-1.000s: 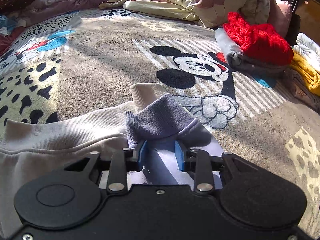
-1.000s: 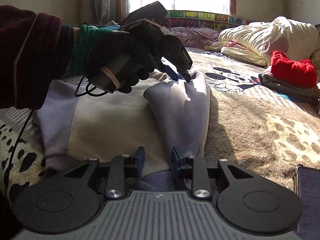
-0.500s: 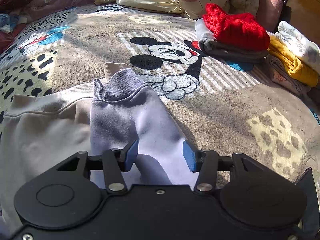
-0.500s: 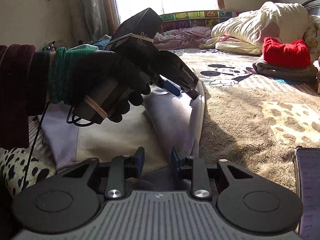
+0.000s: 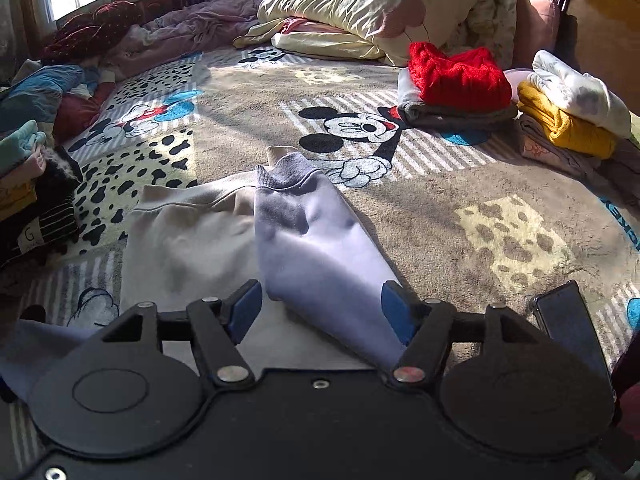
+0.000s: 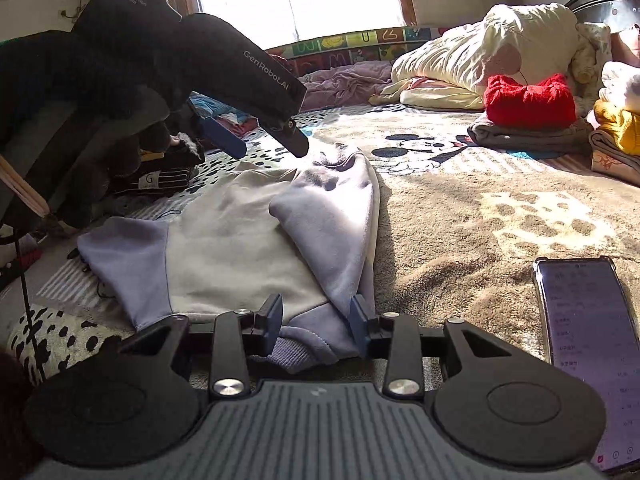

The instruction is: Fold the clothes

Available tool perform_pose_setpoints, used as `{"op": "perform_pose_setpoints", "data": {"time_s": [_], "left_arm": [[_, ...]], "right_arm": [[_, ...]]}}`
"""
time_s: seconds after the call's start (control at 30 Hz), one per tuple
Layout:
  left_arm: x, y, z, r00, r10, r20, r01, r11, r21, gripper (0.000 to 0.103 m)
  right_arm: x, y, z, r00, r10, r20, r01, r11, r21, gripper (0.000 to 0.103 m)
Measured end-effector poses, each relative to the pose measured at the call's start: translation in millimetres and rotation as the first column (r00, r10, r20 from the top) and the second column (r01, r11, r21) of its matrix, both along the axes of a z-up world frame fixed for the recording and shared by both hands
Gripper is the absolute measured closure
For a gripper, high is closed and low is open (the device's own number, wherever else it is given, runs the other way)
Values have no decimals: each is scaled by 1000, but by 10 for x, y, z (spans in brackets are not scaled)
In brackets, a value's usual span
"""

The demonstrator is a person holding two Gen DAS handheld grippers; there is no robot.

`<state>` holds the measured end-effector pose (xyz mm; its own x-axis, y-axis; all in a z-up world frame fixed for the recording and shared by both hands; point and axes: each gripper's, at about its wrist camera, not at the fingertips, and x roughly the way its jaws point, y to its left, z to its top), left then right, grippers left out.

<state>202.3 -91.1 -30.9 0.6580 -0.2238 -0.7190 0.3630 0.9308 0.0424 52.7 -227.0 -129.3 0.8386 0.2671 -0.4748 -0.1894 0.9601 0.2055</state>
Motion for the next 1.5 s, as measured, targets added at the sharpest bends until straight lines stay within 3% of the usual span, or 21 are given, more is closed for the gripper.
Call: {"op": "perform_pose_setpoints", "data": {"time_s": [0.27,0.47,0.63,0.83,1.0,1.17,1.27,1.37,1.4,1.43,1.5], "left_arm": [[-276,448,41,998,58,2,-58,997,-50,34],[-347,1058,-124,982,185,-50,-190,974,-128,34],[-418,1790,-324,924,363,-117,-381,899,-215,34],[-531,2362,-454,861,484,-159,-509,811,-289,34],[-520,2642,-527,829,524,-196,-559,755,-343,34],[-474,2809,-567,816,535,-219,-577,726,-374,34],[-416,2847,-576,817,531,-224,-575,722,-384,34],[-292,2834,-572,831,507,-228,-555,732,-394,34],[-221,2812,-561,840,493,-226,-542,741,-398,34],[-141,2781,-542,851,478,-216,-524,752,-399,34],[88,2697,-507,879,435,-197,-477,779,-408,35]], "right_arm": [[-308,382,154,997,73,36,-67,988,-137,61],[-384,870,236,978,202,57,-177,942,-285,60],[-277,1337,259,952,301,63,-246,867,-433,61],[1,1927,188,912,408,35,-313,750,-583,64],[265,2396,43,891,454,-6,-343,666,-662,64],[374,2829,-66,860,509,-10,-351,578,-737,64],[416,3006,-140,847,532,-12,-343,529,-776,64],[461,3068,-140,852,523,4,-319,525,-789,64],[481,3064,-120,857,515,6,-316,535,-784,70],[503,3041,-97,863,505,5,-317,549,-773,85],[546,2979,-48,874,486,2,-321,581,-747,98]]}}
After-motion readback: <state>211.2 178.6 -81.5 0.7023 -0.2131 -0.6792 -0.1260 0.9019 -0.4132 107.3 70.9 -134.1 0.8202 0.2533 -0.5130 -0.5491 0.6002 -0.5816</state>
